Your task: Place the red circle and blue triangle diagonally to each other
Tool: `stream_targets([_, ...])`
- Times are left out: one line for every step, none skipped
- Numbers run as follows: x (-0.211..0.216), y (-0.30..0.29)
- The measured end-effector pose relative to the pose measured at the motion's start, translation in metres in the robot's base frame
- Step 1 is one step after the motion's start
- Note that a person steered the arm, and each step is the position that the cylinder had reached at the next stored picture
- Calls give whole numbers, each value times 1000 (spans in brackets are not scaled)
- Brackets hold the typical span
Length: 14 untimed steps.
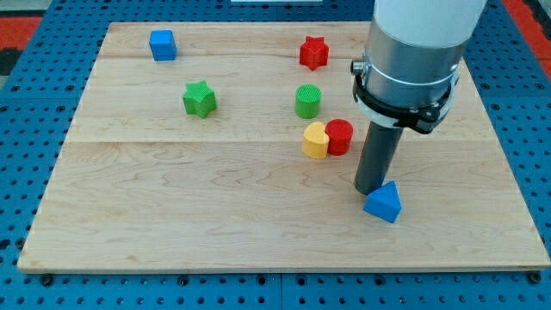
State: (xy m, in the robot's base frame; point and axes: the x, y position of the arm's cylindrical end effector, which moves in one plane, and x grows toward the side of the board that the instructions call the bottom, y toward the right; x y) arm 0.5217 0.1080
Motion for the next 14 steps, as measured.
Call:
stream_targets([2,-2])
stream_targets([8,-2])
stream_targets([27,-41])
stream_targets([84,-48])
stream_targets([96,2])
stream_targets([82,4])
stream_targets([81,1])
stream_targets([75,17])
stream_targets([58,20])
stream_targets([39,16])
stream_targets([38,3])
stream_targets([38,7])
stream_targets([38,9])
stream_targets([36,18])
